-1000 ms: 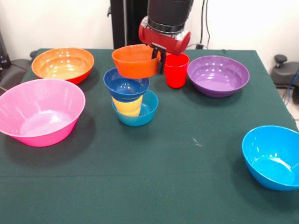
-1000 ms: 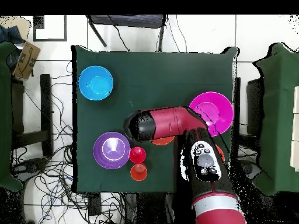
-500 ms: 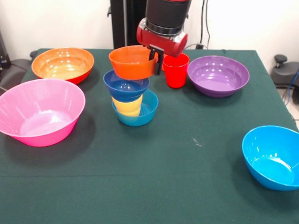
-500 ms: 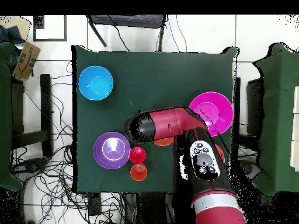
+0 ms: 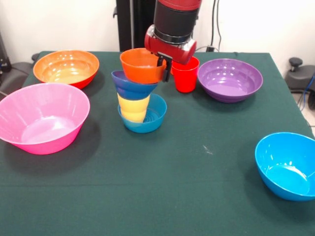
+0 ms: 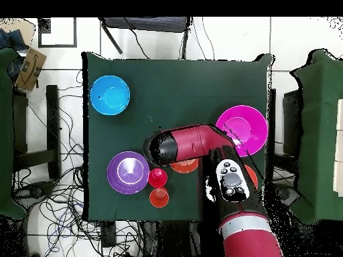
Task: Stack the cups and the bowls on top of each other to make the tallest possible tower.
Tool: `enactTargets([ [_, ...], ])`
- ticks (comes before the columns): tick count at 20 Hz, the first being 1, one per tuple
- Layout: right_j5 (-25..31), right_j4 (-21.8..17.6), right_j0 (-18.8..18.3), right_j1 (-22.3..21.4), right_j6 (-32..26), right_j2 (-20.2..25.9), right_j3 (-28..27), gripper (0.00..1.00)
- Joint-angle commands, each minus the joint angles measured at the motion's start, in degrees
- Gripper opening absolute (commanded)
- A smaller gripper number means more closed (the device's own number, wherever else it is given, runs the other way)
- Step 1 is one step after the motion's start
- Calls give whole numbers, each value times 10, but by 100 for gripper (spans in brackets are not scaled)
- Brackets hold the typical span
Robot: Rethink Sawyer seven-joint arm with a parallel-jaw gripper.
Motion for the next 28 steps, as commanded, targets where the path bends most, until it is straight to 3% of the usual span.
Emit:
enactTargets([
  [1,0,-51,-20,7,-133,45,18,0],
  [28,34,-36,-23,-39,-141,59,8,0],
])
